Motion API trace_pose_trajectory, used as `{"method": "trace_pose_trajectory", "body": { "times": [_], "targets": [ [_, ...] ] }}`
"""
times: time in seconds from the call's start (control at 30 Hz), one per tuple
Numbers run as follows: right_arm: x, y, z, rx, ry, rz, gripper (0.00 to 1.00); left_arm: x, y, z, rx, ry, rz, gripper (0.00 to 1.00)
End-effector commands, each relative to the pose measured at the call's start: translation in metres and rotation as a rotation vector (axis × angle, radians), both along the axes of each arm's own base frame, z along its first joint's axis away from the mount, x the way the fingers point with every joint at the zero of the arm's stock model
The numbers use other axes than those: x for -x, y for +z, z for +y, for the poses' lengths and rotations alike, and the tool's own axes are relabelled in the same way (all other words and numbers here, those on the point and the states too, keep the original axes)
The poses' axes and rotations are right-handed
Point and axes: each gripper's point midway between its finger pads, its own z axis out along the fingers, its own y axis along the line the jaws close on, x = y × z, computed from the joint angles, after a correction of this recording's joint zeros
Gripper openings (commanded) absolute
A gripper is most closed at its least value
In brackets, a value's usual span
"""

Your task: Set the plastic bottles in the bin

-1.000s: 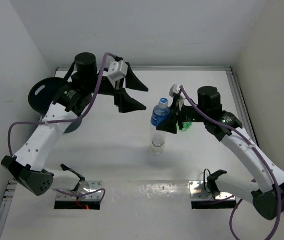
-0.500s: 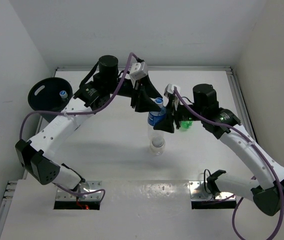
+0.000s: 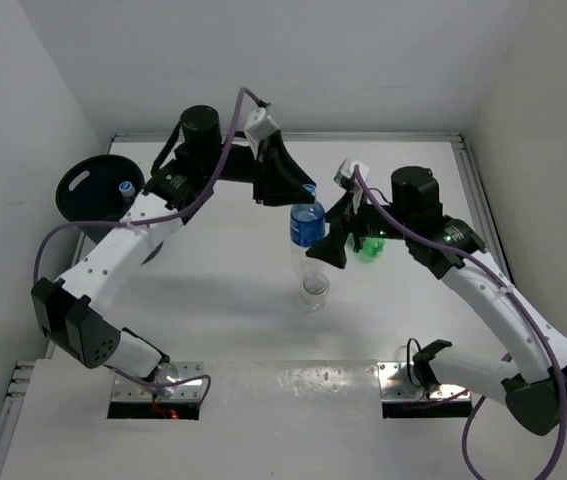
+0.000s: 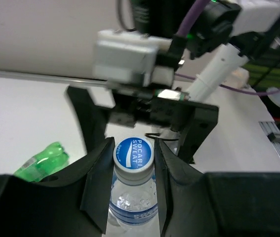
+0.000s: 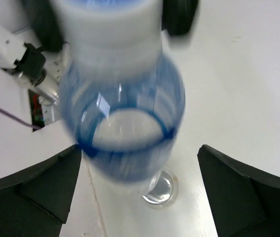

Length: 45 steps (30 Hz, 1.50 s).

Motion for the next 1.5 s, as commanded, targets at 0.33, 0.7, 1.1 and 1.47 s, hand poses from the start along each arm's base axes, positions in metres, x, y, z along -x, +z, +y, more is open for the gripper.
{"method": "trace_pose_trajectory", "body": {
  "times": [0.33, 0.7, 1.1, 1.47],
  "targets": [
    [-0.078, 0.032, -0.085, -0.131, -0.374, 0.102, 0.99, -0.178, 0.132, 0.286, 0.020, 1.176, -0.218, 0.00],
    [-0.107, -0.027, -0.116, -0.062, -0.452, 0.202, 0.99, -0.162, 0.114, 0.500, -0.143, 1.756, -0.207, 0.00],
    [-0.116, -0.053, -0.127, -0.011, -0.488, 0.227, 0.99, -0.157, 0.028, 0.504, -0.129, 1.581, -0.018, 0.00],
    [-0.123, -0.080, -0.126, 0.006, -0.483, 0.266, 0.99, -0.180, -0.004, 0.488, -0.070, 1.541, -0.232, 0.00]
  ]
}}
